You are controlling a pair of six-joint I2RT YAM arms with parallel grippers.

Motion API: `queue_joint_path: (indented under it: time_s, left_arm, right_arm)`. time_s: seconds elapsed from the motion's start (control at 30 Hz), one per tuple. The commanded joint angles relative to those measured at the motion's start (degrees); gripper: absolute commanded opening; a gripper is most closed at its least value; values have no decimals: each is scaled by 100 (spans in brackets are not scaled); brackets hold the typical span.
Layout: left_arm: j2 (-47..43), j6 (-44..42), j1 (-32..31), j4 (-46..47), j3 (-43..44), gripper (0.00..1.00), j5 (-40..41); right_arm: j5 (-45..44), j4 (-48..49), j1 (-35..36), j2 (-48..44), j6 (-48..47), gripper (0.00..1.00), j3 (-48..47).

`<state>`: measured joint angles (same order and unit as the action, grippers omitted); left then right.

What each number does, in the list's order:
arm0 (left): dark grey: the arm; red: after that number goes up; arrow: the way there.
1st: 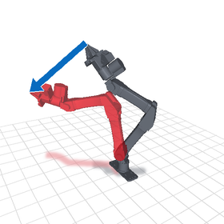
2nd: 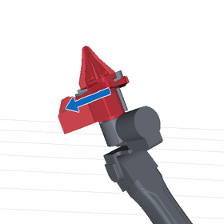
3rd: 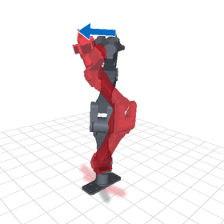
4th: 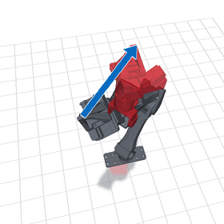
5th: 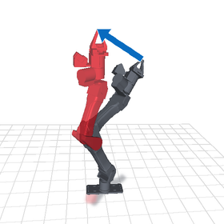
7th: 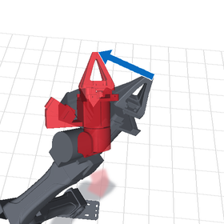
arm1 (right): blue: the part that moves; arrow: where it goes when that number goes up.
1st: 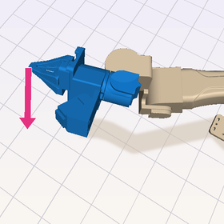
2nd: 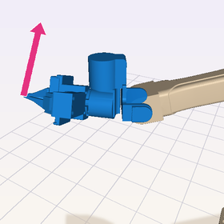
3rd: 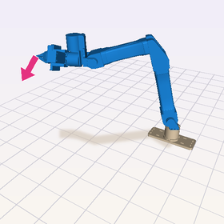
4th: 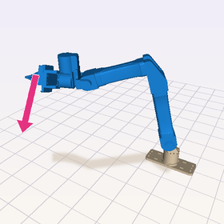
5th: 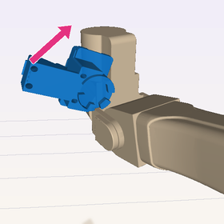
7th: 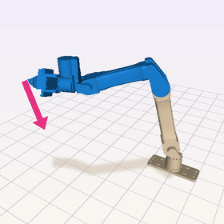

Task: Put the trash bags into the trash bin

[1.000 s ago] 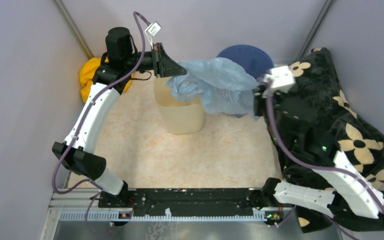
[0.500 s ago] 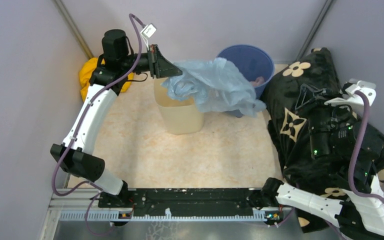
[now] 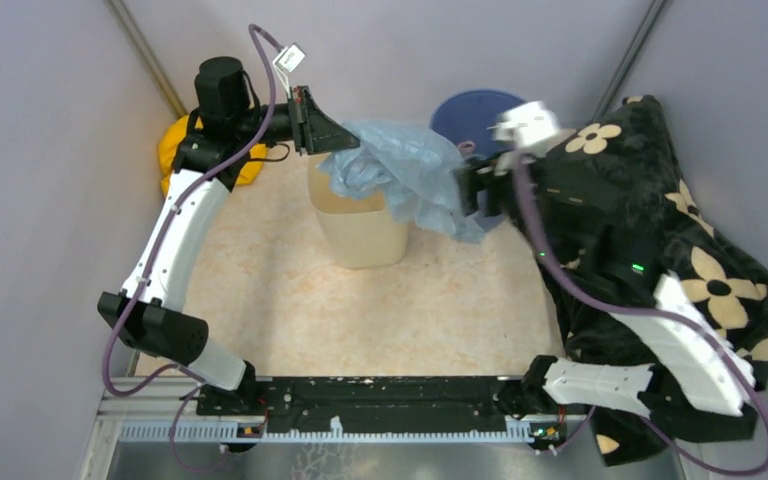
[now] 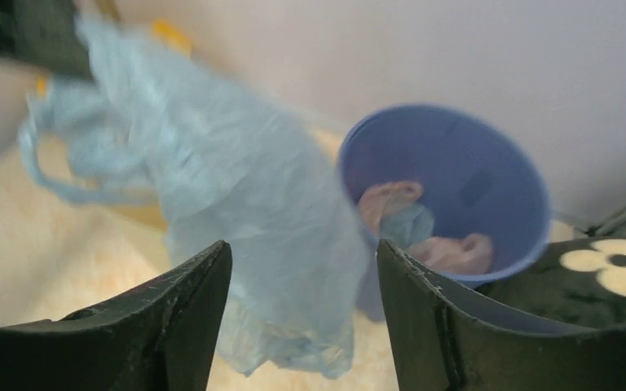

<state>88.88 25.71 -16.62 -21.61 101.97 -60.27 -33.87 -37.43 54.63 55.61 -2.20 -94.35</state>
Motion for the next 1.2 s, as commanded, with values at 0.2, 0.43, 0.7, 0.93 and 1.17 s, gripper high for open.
queue_joint_path:
  time_s: [0.2, 0.43, 0.7, 0.93, 1.17]
  left_arm:
    - [68, -58, 19, -25, 301, 0, -198]
    - [-12, -127, 19, -45, 180, 0, -286]
    - [-299, 109, 19, 479, -267, 0, -741]
    - [-737, 485, 19, 1112, -757, 0, -1205]
    - [-1125, 695, 19, 1470, -1082, 0, -1439]
  right_arm:
    - [1703, -1, 52, 995, -570, 76, 12]
    - [1310, 448, 55, 1036, -667, 78, -49]
    - [1009, 562, 56, 1557, -945, 82, -483]
    - [677, 1007, 46, 1754, -1239, 93, -577]
    - [558, 1293, -130, 1553, -1363, 94, -630]
